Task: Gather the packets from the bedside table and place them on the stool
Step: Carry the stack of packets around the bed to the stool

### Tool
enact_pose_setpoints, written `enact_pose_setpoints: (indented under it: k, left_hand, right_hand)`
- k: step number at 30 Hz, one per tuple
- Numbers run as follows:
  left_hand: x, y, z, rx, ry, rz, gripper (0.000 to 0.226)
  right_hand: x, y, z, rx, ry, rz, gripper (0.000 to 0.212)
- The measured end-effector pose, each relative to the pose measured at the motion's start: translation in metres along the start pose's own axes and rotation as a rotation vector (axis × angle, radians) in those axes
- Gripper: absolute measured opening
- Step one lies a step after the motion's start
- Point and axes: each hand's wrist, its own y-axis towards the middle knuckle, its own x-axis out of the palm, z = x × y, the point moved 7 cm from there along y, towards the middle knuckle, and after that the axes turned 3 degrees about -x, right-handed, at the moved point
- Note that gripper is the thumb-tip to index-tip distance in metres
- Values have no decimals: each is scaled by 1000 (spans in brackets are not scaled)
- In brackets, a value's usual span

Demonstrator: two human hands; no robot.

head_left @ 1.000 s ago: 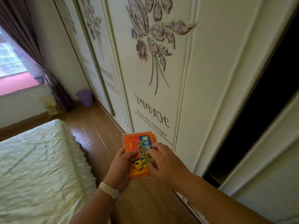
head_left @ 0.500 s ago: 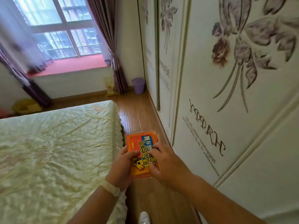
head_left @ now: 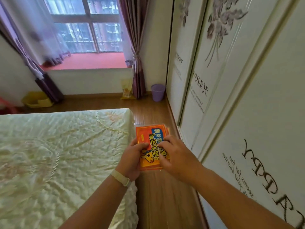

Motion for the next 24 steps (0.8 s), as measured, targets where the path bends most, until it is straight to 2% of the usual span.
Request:
enact_pose_setpoints:
  k: [10, 17, 24]
  left_hand:
    - [-34, 109, 66, 27, -25, 77, 34]
    - [-43, 218, 103, 57, -49, 188, 35]
    - [-23, 312, 160, 100, -24, 273, 32]
  right_hand:
    - [32, 129, 33, -73, 37, -39, 37]
    - [60, 236, 98, -147, 61, -95, 37]
    - [50, 344, 157, -202, 136, -137, 37]
